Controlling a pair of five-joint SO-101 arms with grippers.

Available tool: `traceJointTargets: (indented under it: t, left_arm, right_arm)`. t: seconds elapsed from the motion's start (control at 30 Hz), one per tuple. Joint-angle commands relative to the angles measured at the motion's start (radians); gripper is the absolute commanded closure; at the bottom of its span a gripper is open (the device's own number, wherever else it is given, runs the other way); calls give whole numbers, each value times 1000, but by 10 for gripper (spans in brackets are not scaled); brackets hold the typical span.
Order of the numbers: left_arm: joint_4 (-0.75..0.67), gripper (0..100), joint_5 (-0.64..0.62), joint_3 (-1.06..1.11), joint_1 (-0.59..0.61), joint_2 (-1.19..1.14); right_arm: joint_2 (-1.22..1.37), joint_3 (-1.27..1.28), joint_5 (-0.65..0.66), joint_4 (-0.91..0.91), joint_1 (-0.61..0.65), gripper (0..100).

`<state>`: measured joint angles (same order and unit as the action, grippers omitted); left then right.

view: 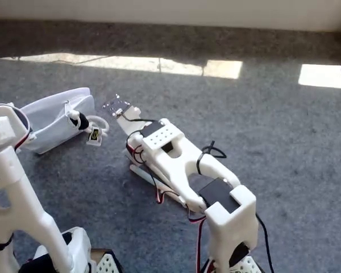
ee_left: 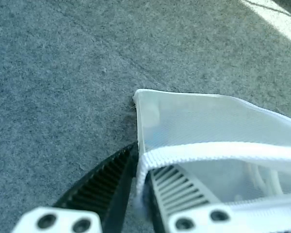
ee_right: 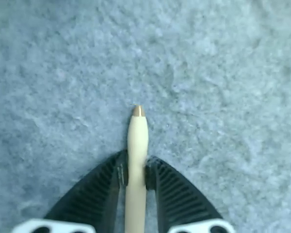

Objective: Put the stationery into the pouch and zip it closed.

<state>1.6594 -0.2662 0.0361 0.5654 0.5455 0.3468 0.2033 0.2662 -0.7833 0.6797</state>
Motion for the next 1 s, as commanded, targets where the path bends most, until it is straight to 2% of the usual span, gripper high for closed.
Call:
traceJointTargets:
  t: [0.0, 0.7, 0.97]
  left_arm:
    - [-21, 994, 9, -28, -5, 35]
    - [-21, 994, 2, -102, -435, 24]
    - [-21, 994, -17, -94, -512, 24]
  right_arm:
    - [-65, -18, 15, -30, -73, 993]
    - [-727, 302, 11, -74, -262, 993]
    - [-914, 372, 9, -76, -314, 993]
